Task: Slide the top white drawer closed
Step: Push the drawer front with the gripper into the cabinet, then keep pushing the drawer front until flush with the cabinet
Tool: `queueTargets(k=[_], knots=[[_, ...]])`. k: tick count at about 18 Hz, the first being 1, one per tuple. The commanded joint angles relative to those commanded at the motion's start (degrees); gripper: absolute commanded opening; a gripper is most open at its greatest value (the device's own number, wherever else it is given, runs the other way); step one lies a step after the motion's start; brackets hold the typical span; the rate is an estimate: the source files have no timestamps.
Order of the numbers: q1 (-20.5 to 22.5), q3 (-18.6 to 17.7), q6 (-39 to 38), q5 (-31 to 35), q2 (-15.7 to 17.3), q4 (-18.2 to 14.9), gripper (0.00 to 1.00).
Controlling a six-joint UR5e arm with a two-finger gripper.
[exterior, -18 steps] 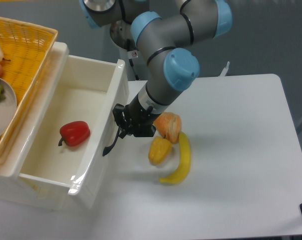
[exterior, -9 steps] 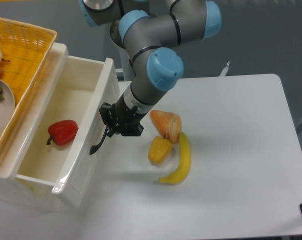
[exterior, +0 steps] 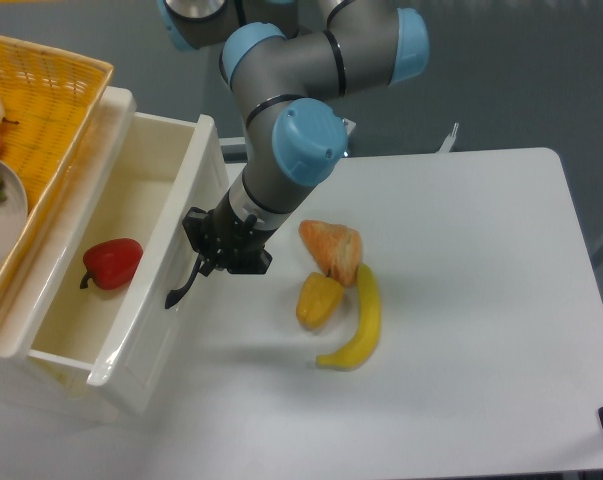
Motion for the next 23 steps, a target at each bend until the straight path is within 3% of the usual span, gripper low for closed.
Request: queueTargets(k=[23], knots=[[-4.57, 0.00, -5.10, 0.00, -0.53, 2.64, 0.08]])
